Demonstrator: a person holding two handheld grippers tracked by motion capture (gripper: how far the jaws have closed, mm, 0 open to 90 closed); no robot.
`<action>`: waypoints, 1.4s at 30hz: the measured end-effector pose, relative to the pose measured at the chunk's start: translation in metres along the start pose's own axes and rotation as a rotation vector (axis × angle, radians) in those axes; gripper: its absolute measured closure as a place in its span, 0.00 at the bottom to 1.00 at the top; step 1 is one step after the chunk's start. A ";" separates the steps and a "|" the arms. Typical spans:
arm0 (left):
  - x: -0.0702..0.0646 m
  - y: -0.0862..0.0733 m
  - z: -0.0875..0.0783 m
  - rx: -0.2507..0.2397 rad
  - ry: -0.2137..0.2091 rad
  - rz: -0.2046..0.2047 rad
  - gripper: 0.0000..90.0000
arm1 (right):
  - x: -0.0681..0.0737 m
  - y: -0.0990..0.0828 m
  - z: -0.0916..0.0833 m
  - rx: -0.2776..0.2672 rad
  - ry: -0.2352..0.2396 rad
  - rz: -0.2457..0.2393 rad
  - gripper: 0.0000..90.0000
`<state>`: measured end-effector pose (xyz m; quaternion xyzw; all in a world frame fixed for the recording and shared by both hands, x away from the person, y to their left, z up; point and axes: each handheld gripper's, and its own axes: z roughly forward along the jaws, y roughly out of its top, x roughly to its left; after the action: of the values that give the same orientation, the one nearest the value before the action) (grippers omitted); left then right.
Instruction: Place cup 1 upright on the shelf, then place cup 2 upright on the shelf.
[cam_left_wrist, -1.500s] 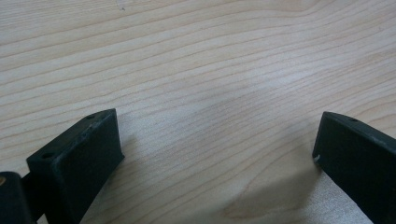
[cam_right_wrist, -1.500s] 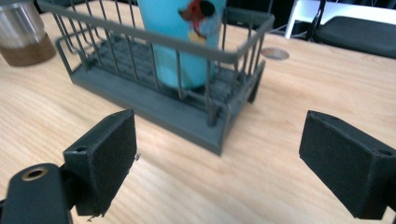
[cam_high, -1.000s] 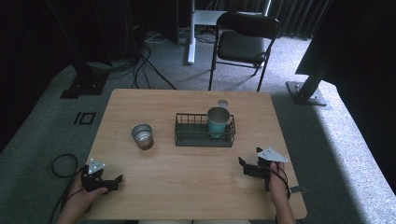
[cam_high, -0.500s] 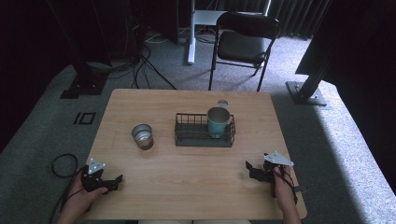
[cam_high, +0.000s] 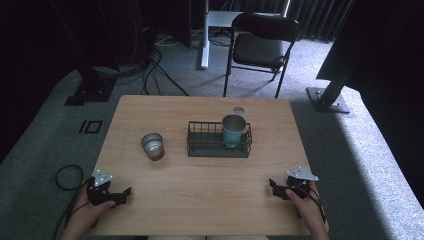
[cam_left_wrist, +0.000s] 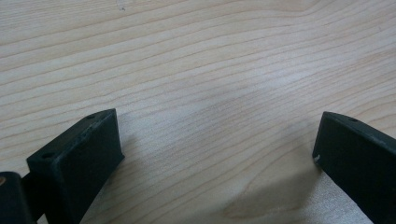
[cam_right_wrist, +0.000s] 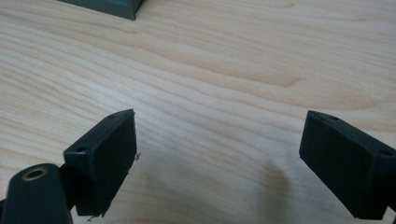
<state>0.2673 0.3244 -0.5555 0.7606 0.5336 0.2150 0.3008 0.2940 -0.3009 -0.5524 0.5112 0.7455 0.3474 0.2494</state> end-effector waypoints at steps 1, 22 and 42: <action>0.000 0.000 0.000 0.000 0.000 0.000 0.02 | -0.001 -0.001 0.000 0.005 -0.001 -0.005 0.12; 0.000 0.000 0.000 0.000 0.000 0.000 0.02 | -0.002 -0.005 0.002 0.076 0.022 0.010 0.12; -0.002 -0.002 -0.002 0.002 -0.039 0.046 0.02 | -0.002 -0.005 0.002 0.077 0.024 0.007 0.12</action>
<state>0.2637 0.3237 -0.5553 0.7769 0.5103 0.2063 0.3057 0.2930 -0.3039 -0.5573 0.5190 0.7593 0.3254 0.2195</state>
